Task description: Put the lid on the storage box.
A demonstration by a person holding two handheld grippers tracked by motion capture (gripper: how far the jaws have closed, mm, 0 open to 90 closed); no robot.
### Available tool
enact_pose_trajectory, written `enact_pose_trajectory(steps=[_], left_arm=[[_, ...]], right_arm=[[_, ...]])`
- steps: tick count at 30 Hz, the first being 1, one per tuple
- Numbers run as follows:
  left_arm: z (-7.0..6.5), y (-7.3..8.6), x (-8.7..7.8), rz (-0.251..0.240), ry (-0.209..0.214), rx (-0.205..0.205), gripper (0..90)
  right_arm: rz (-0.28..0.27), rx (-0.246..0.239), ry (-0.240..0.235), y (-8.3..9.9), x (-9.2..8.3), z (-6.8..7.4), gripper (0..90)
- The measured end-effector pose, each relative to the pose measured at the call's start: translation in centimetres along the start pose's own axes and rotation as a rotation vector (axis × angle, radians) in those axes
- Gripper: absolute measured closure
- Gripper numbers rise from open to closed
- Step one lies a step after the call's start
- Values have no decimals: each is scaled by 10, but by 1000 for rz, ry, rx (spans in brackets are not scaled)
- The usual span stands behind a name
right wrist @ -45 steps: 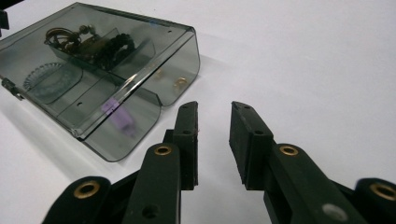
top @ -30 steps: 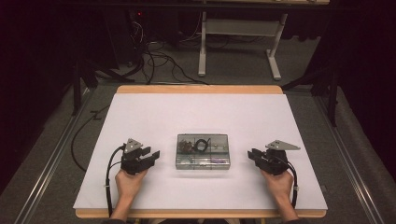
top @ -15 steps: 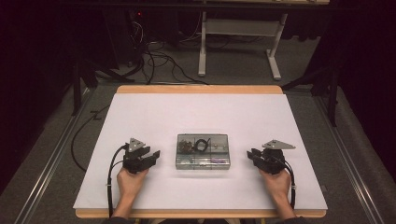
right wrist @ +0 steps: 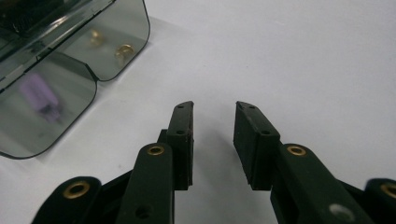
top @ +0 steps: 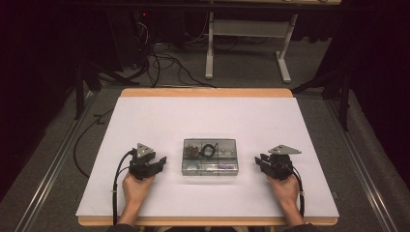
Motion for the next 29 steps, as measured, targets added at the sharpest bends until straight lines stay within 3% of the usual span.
enact_pose_trajectory(steps=[5,13,29], left_arm=[[0,1,1,3,-7,4,476],[-3,6,2,21,-11,52,429],[-4,8,2,28,4,58,376]], right_arm=[[14,-8,14,1,3,0,666],[20,-50,41,2,6,5,597],[15,-41,45,3,6,4,530]])
Point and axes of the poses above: each handheld gripper's, and its own axes: x roughly forward along the jaws, y roughly out of its underside, z roughly to its left, the point moved 5 cm from there along x, roughly forward along the jaws, and after that the axes turned 2 degrees about z, right-handed, at the moved point
